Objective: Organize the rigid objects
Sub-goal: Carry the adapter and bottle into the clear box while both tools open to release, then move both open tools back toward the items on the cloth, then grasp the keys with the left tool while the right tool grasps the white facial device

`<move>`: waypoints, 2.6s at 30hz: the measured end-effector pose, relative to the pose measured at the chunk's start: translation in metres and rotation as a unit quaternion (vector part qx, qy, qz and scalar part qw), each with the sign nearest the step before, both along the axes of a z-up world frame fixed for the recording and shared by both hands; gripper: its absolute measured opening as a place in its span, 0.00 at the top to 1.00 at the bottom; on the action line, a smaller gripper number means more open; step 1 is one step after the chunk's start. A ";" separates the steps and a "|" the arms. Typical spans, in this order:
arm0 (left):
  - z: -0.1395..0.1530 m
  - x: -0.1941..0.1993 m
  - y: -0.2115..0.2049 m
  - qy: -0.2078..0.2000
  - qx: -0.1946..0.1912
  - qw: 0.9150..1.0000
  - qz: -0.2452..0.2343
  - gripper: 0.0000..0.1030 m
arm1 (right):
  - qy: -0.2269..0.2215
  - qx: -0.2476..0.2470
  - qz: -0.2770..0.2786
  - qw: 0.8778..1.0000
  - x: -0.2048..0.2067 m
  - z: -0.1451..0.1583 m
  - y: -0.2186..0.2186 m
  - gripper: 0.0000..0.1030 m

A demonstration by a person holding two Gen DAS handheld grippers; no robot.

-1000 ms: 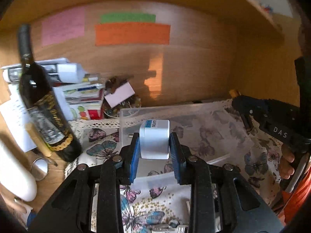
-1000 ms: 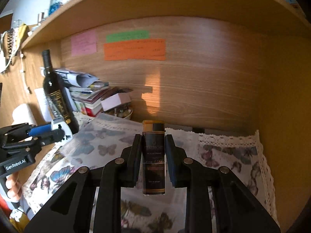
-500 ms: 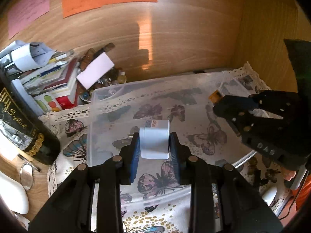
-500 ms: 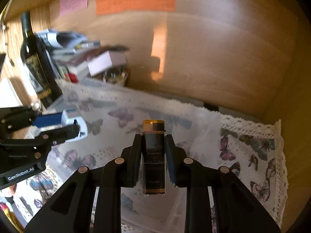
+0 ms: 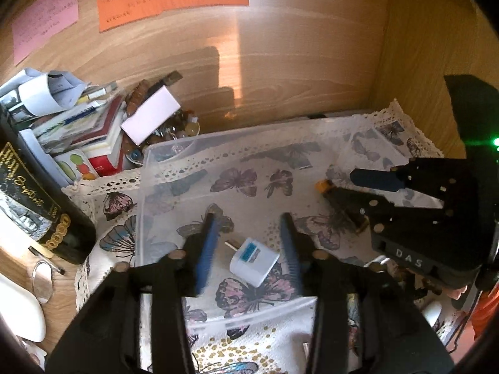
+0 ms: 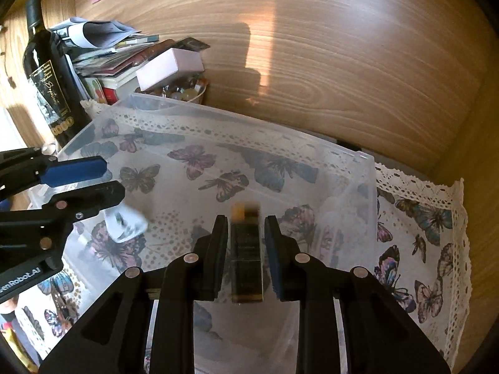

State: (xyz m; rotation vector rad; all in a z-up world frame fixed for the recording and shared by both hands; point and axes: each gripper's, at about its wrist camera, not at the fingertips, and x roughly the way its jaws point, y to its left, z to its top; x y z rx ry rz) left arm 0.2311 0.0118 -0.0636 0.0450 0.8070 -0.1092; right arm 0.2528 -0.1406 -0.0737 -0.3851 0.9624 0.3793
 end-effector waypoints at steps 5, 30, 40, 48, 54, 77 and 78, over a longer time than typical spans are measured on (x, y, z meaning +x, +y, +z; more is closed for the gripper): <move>0.017 -0.018 0.000 -0.034 0.004 0.999 -0.001 0.45 | -0.040 0.007 0.002 0.999 -0.016 0.017 0.001 0.51; -0.011 -0.130 0.018 -0.028 0.018 0.999 0.018 0.07 | -0.069 0.071 0.031 0.995 -0.136 0.028 -0.030 0.24; -0.059 -0.144 0.017 0.060 0.027 0.998 0.001 0.07 | -0.012 0.067 0.043 0.997 -0.161 -0.002 -0.045 0.19; -0.067 -0.129 0.007 0.079 0.018 0.997 -0.012 0.07 | 0.004 0.064 0.066 0.996 -0.171 -0.003 -0.042 0.18; -0.067 -0.123 0.003 0.076 0.008 0.997 -0.014 0.09 | 0.025 0.051 0.103 0.993 -0.171 -0.013 -0.026 0.18; -0.046 -0.154 0.022 0.023 -0.031 0.999 -0.017 0.41 | 0.045 0.015 0.115 0.992 -0.161 -0.024 -0.006 0.69; -0.045 -0.155 0.024 0.019 -0.033 0.999 -0.015 0.41 | 0.050 0.014 0.116 0.992 -0.159 -0.025 -0.003 0.69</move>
